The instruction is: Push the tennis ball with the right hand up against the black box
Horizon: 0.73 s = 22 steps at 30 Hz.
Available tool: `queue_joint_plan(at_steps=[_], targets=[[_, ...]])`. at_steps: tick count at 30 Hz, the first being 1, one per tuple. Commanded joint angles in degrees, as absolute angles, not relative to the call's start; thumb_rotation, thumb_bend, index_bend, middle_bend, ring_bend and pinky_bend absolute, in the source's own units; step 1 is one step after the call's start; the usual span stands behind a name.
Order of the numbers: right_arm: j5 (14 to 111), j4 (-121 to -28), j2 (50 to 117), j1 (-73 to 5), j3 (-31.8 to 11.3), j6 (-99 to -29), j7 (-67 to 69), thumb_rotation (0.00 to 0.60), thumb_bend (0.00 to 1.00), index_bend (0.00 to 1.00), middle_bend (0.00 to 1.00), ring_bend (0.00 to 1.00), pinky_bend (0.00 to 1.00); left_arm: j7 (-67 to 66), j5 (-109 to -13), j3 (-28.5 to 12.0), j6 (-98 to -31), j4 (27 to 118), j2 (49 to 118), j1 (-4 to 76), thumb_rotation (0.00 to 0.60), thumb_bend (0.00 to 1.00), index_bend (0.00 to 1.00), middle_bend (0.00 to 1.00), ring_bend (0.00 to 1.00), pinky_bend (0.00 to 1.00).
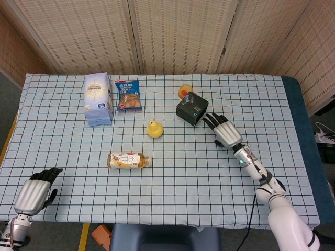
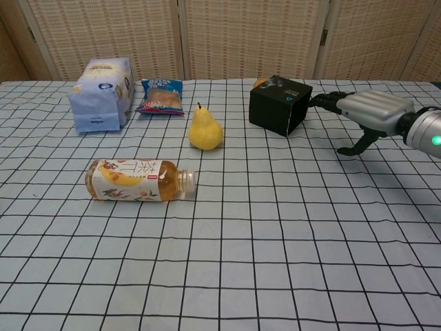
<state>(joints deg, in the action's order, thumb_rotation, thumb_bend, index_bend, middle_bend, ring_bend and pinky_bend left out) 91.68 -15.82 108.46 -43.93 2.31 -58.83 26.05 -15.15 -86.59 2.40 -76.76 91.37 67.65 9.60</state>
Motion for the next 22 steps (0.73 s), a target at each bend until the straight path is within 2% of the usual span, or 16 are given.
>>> queue_joint_plan(at_steps=[1, 3, 5, 10, 12, 16, 19, 22], targets=[[90.3, -23.1, 104.2, -38.6, 0.6, -68.4, 20.5, 0.6, 0.19, 0.16, 0.14, 0.09, 0.24, -14.3, -87.4, 2.8, -77.1, 91.6, 67.2, 9.5, 0.6, 0.47, 0.18, 0.19, 0.21, 0.31], [89.3, -29.2, 101.4, -35.0, -0.3, -73.9, 14.6, 0.6, 0.19, 0.31, 0.26, 0.2, 0.26, -13.8, -88.0, 3.0, -77.4, 91.8, 66.9, 9.4, 0.6, 0.47, 0.18, 0.19, 0.21, 0.31], [87.9, -38.5, 97.4, -31.1, -0.9, -77.4, 7.1, 0.6, 0.19, 0.37, 0.3, 0.25, 0.26, -13.5, -88.4, 3.3, -77.5, 92.2, 66.5, 9.3, 0.6, 0.47, 0.19, 0.19, 0.21, 0.31], [80.8, -68.1, 84.7, -23.1, -0.9, -77.8, -10.7, 0.6, 0.19, 0.38, 0.31, 0.25, 0.29, -12.8, -89.9, 3.7, -78.5, 92.7, 65.9, 8.9, 0.6, 0.47, 0.2, 0.2, 0.22, 0.31], [78.4, -74.7, 82.3, -21.2, -1.1, -78.3, -14.6, 0.6, 0.19, 0.35, 0.28, 0.18, 0.29, -12.5, -90.5, 3.8, -79.1, 92.7, 65.8, 8.7, 0.6, 0.47, 0.2, 0.21, 0.22, 0.31], [78.5, -79.7, 81.4, -18.5, -1.8, -82.6, -16.7, 0.6, 0.19, 0.22, 0.17, 0.03, 0.28, -12.6, -91.1, 4.0, -79.6, 92.6, 65.8, 8.5, 0.6, 0.47, 0.2, 0.21, 0.22, 0.31], [81.6, -77.8, 82.9, -17.0, -2.1, -87.3, -14.9, 0.6, 0.19, 0.15, 0.11, 0.0, 0.26, -13.0, -91.2, 4.0, -79.4, 92.4, 66.1, 8.5, 0.6, 0.47, 0.2, 0.21, 0.22, 0.31], [83.4, -75.4, 84.0, -16.1, -2.1, -89.0, -13.5, 0.6, 0.19, 0.08, 0.07, 0.0, 0.25, -13.5, -91.0, 3.9, -79.0, 92.3, 66.3, 8.6, 0.6, 0.47, 0.2, 0.21, 0.22, 0.31]])
